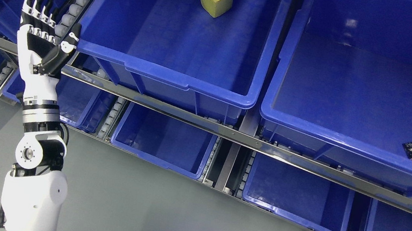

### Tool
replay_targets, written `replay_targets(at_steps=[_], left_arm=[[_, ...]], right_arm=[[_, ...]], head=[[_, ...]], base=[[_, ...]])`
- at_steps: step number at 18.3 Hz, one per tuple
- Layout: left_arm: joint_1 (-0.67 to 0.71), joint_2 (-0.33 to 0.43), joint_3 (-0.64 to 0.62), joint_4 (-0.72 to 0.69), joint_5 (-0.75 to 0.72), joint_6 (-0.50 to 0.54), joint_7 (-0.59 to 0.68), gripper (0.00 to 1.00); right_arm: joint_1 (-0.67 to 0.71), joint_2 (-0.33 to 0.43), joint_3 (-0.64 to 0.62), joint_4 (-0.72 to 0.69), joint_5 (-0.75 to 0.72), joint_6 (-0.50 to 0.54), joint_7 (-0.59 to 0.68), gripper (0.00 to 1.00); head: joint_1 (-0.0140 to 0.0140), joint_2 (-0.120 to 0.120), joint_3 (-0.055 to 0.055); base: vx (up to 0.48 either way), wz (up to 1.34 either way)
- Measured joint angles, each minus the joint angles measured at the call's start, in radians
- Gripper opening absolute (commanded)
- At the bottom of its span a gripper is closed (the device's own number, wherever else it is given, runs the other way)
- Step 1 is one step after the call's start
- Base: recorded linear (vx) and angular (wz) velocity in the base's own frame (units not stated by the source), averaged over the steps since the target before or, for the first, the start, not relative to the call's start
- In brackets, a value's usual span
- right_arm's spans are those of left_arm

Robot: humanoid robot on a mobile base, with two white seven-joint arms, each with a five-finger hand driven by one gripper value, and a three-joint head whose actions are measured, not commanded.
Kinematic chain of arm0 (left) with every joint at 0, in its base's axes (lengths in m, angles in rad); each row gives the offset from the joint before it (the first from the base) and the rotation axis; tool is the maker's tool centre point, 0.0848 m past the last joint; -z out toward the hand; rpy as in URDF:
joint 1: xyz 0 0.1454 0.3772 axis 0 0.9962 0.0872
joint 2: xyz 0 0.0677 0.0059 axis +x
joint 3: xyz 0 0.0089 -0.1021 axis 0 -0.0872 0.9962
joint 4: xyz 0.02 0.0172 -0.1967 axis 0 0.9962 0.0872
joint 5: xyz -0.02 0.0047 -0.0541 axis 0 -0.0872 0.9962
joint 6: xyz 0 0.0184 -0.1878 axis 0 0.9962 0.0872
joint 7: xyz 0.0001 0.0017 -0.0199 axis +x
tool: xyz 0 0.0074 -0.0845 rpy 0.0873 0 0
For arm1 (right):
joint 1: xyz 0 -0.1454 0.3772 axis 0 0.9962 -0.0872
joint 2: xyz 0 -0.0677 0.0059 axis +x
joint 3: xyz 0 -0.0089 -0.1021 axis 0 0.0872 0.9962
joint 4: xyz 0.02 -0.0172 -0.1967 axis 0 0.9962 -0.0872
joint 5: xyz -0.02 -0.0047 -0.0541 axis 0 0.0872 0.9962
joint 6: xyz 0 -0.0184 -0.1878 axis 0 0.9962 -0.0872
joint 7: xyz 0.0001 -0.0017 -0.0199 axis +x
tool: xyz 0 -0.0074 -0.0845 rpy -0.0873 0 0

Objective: Move yellow foam block to right shelf middle

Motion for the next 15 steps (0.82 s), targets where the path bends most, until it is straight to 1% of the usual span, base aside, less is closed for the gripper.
replay_targets(at_steps=[8, 15], left_arm=[[0.025, 0.0, -0.004, -0.069, 0.015, 0.02, -0.006, 1.0], [0.019, 0.0, 0.01, -0.098, 0.018, 0.006, -0.018, 1.0]], right_arm=[[0.0, 0.0, 0.0, 0.0, 0.0, -0.006, 0.0, 1.0], [0.0, 0.0, 0.0, 0.0, 0.0, 0.0, 0.0, 1.0]], head=[[0.0, 0.0, 0.0], [0.0, 0.0, 0.0]], base=[[0.0, 0.0], [0.0, 0.0]])
